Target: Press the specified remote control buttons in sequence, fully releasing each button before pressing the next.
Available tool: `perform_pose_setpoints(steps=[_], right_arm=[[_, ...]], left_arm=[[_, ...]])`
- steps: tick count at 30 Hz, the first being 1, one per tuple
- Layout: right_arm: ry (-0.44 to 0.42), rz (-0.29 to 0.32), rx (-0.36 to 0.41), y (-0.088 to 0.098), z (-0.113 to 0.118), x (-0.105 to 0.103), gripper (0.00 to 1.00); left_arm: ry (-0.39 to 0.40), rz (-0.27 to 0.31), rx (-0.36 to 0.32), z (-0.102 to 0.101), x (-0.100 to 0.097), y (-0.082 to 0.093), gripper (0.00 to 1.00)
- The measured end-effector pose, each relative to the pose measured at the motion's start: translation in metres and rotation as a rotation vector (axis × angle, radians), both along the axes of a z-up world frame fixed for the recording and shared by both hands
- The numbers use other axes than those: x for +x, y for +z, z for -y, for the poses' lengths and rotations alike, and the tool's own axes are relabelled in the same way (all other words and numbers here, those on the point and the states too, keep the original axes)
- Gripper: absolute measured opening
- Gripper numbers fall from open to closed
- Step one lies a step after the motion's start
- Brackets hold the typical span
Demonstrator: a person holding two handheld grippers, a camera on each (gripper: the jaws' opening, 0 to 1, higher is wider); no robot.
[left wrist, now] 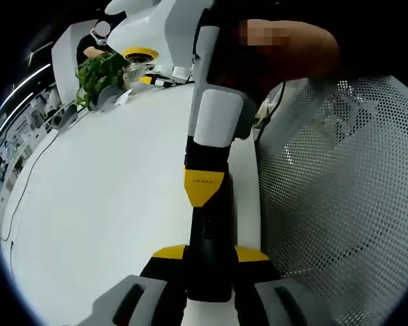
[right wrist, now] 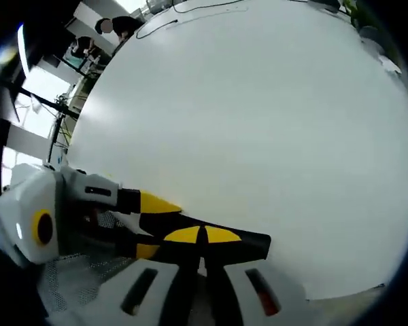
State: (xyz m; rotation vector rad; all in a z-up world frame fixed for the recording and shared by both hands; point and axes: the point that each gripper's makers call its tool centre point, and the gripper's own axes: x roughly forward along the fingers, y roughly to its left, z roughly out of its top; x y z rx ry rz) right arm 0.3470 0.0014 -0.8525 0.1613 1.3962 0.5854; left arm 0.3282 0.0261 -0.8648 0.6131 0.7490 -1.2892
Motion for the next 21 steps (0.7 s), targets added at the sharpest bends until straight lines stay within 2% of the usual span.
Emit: perform_pose_setpoints(steps=[10,14,21], right_arm=[[0.017,-0.029,-0.007,-0.0013,-0.0008,-0.0055,0.00],[0.025,-0.009,-0.026,-0.0021,0.0011,-0.0037,0.00],[0.046,-0.019,-0.029,-0.0051,-0.0012,-0.0051,0.00]], left_arm=[[0.030,0.003,-0.003,0.0025,0.0045,-0.0004,0.25],[0.032,0.004,-0.005,0.0026,0.0050,-0.0001,0.25],[0.029,0.007,-0.014,0.0028,0.0051,0.0000,0.25]])
